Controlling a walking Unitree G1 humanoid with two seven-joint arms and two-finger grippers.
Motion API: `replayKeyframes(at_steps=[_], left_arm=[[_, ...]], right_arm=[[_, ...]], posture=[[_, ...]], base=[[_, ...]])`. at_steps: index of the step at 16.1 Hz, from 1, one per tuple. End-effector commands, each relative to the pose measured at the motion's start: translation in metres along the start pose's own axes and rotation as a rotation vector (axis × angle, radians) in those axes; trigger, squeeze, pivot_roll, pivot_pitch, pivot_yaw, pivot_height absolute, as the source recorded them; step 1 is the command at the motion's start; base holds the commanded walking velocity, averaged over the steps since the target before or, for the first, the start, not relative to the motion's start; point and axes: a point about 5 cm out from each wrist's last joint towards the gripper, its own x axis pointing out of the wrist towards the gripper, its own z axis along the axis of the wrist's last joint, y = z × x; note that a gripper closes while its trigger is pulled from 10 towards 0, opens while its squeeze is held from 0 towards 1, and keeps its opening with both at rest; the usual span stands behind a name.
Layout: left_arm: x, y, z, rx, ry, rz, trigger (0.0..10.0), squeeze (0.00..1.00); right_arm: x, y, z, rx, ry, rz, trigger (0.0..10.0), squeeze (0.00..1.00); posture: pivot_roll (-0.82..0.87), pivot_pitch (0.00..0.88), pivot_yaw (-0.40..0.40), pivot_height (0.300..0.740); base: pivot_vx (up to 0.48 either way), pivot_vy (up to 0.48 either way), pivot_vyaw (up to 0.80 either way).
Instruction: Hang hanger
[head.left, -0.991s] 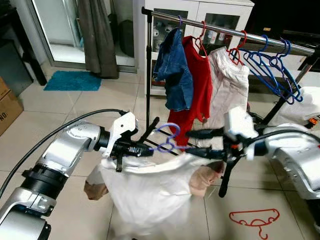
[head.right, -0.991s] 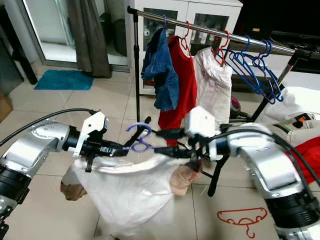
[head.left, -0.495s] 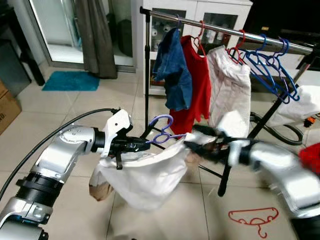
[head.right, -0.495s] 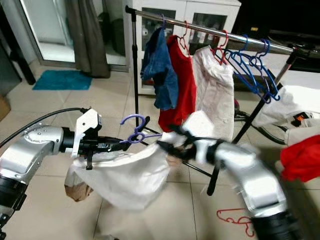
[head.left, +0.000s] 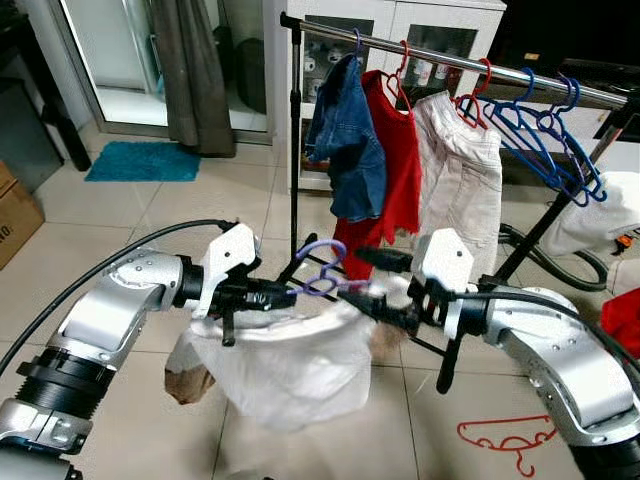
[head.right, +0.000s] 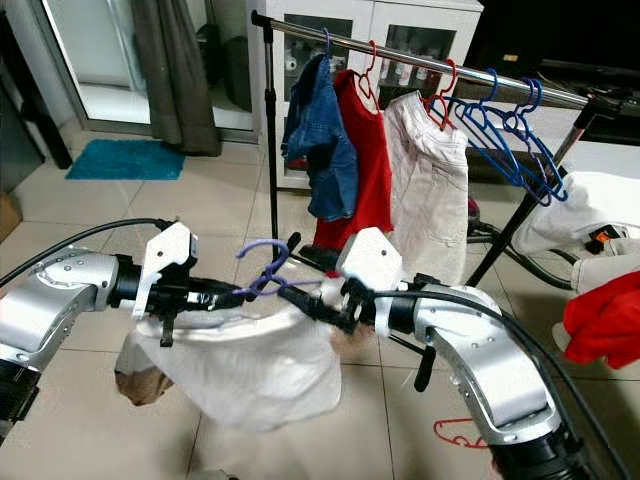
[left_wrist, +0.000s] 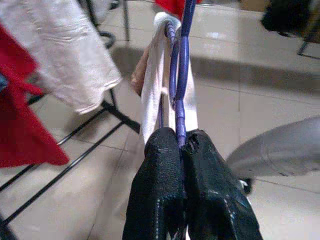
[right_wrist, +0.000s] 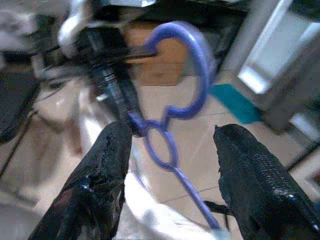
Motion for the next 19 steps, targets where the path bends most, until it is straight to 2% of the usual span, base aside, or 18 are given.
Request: replayKeyframes(at_steps=[1,4,5,6,7,8,9,10,14,19], left_arm=[[0.001,-0.004,0.014,0.082,-0.012,-0.069,0.0,0.00],[0.004,-0.007,0.022,0.143,0.007,-0.130,0.0,0.00],[0.006,-0.008,0.023,0.162,0.018,-0.144,0.0,0.00],[0.009,-0.007,0.023,0.175,0.024,-0.141,0.0,0.00],[0.009,-0.007,0.023,0.179,0.026,-0.138,0.0,0.00],[0.010,-0.006,0.021,0.203,0.053,-0.128,0.0,0.00],[0.011,-0.006,0.019,0.225,0.079,-0.127,0.0,0.00],[0.012,-0.007,0.019,0.229,0.084,-0.131,0.0,0.00],[0.012,-0.006,0.022,0.243,0.069,-0.132,0.0,0.00],[0.013,-0.007,0.025,0.248,0.050,-0.137,0.0,0.00]], right_arm=[[-0.001,0.003,0.003,-0.042,0.010,0.107,10.0,0.00],[-0.004,-0.001,-0.004,-0.056,0.117,0.174,10.0,0.00],[-0.002,-0.005,-0.006,-0.026,0.125,0.162,10.0,0.00],[0.000,-0.006,-0.005,0.046,0.100,0.166,10.0,0.00],[0.000,-0.006,-0.004,0.054,0.094,0.170,10.0,0.00],[0.002,-0.005,-0.006,0.105,0.091,0.166,7.1,0.00],[0.004,-0.002,-0.008,0.152,0.084,0.166,2.0,0.00],[0.005,0.000,-0.010,0.165,0.090,0.172,0.0,0.00],[0.006,0.002,-0.019,0.213,0.151,0.149,0.0,0.00],[0.009,0.001,-0.020,0.237,0.148,0.133,0.0,0.00]], posture=[[0.02,0.000,-0.025,0.740],[0.02,0.000,-0.029,0.740],[0.02,0.000,-0.030,0.740],[0.02,0.000,-0.034,0.740],[0.02,0.000,-0.035,0.740],[0.02,0.000,-0.035,0.740],[0.02,0.000,-0.035,0.740],[0.02,0.000,-0.036,0.740],[0.02,0.000,-0.035,0.740],[0.02,0.000,-0.035,0.740]], base=[[0.000,0.000,0.00],[0.000,0.000,0.00],[0.000,0.000,0.00],[0.000,0.000,0.00],[0.000,0.000,0.00],[0.000,0.000,0.00],[0.000,0.000,0.00],[0.000,0.000,0.00],[0.000,0.000,0.00],[0.000,0.000,0.00]])
